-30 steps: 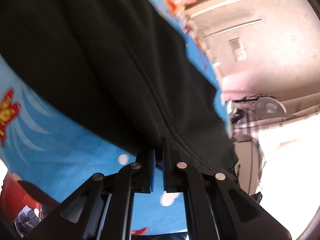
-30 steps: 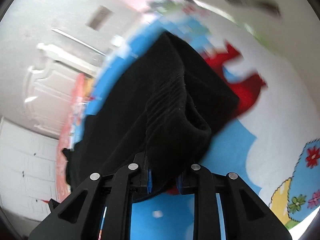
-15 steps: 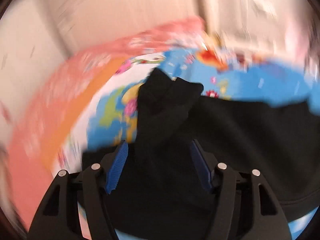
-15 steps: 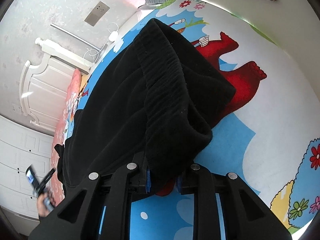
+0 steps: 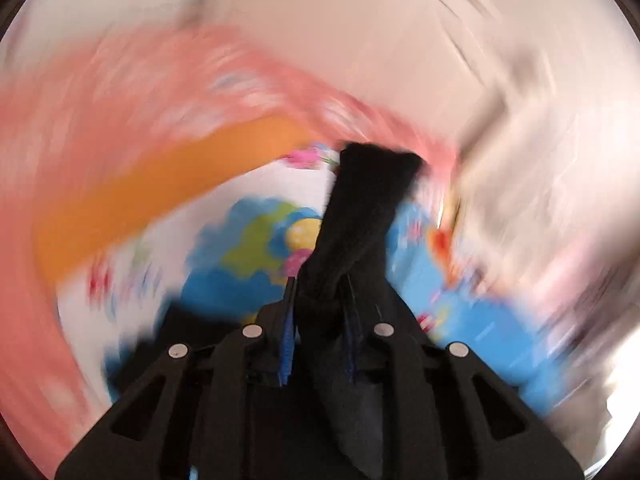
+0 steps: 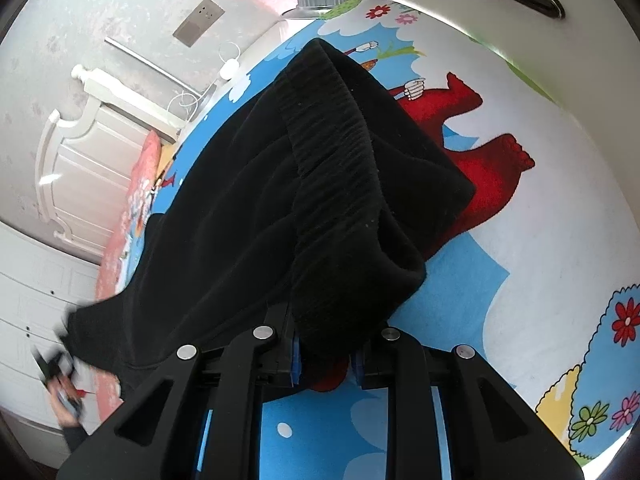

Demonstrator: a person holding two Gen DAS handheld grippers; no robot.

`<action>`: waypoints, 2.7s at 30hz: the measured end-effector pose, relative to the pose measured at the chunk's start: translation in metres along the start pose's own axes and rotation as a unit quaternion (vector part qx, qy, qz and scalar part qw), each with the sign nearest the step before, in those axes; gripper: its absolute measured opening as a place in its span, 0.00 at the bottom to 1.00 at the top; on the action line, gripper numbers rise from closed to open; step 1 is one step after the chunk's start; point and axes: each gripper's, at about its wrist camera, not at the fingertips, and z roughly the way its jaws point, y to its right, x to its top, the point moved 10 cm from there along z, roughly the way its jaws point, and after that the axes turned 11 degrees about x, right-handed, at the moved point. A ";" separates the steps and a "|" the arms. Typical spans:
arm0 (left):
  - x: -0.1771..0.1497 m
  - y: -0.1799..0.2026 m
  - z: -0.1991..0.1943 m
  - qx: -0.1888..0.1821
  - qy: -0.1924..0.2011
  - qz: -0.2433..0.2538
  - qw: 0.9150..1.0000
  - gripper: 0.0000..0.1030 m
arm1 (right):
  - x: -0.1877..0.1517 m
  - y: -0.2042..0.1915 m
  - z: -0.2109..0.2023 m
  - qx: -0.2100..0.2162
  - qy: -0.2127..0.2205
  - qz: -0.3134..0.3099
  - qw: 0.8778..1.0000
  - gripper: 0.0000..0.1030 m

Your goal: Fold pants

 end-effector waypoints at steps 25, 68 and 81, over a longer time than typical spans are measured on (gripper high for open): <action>-0.087 -0.144 0.042 -0.065 -0.115 -0.160 0.978 0.16 | 0.032 -0.003 0.006 -0.043 -0.031 -0.085 0.995 0.21; -0.032 -0.087 0.032 -0.084 -0.134 -0.117 0.980 0.14 | 0.032 -0.021 -0.002 -0.020 -0.031 -0.094 0.995 0.20; -0.045 -0.093 0.037 -0.079 -0.130 -0.110 0.982 0.14 | 0.017 -0.005 0.003 -0.031 -0.031 -0.094 0.995 0.20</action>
